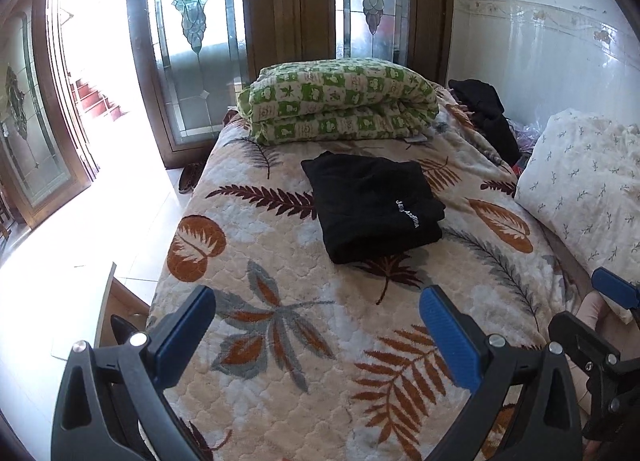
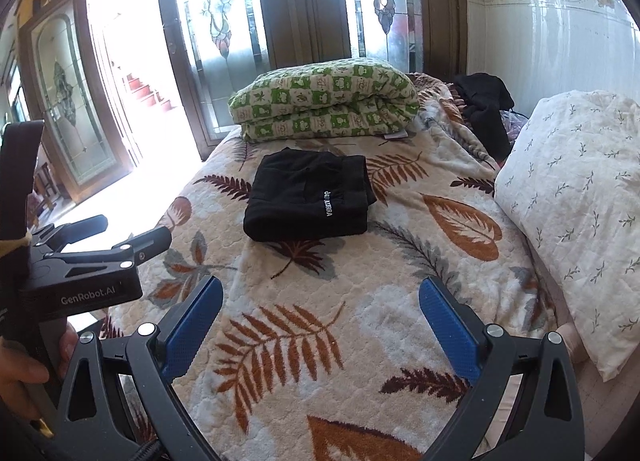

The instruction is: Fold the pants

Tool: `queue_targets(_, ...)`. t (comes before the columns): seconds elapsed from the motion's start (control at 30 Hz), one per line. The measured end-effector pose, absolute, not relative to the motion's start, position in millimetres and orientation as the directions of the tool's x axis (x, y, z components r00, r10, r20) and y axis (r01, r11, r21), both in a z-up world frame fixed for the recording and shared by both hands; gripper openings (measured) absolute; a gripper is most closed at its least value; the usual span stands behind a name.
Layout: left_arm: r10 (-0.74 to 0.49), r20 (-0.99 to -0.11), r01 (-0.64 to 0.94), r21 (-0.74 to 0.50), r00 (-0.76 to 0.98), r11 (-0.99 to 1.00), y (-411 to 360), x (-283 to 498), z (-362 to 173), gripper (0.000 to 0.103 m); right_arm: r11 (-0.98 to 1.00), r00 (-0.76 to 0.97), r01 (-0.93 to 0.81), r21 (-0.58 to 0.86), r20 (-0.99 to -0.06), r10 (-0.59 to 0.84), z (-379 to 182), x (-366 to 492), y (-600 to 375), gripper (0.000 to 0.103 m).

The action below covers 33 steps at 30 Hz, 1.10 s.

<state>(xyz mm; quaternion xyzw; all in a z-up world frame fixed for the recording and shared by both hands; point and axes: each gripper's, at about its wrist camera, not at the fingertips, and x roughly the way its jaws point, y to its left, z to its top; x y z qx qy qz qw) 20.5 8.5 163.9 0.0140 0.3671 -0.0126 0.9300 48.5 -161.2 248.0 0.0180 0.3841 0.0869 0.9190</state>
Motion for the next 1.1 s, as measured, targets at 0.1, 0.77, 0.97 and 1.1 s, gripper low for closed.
queue_targets(0.1,-0.008,-0.68,0.03,0.021,0.733,0.999,7,21,165,0.103,0.984,0.692,-0.152,0.096,-0.701,0.175,249,48,-159,0.1)
queue_targets(0.77,0.002,-0.684,0.033,0.038,0.729,0.999,0,18,162,0.103,0.982,0.711,-0.163,0.091,-0.68,0.181,256,44,-156,0.1)
queue_targets(0.97,0.001,-0.685,0.033,0.037,0.728,0.999,0,17,162,0.103,0.982,0.719,-0.163,0.093,-0.67,0.183,260,43,-156,0.1)
queue_targets(1.1,-0.001,-0.684,0.035,0.036,0.729,0.999,0,17,162,0.103,0.982,0.719,-0.164,0.093,-0.671,0.183,260,43,-156,0.1)
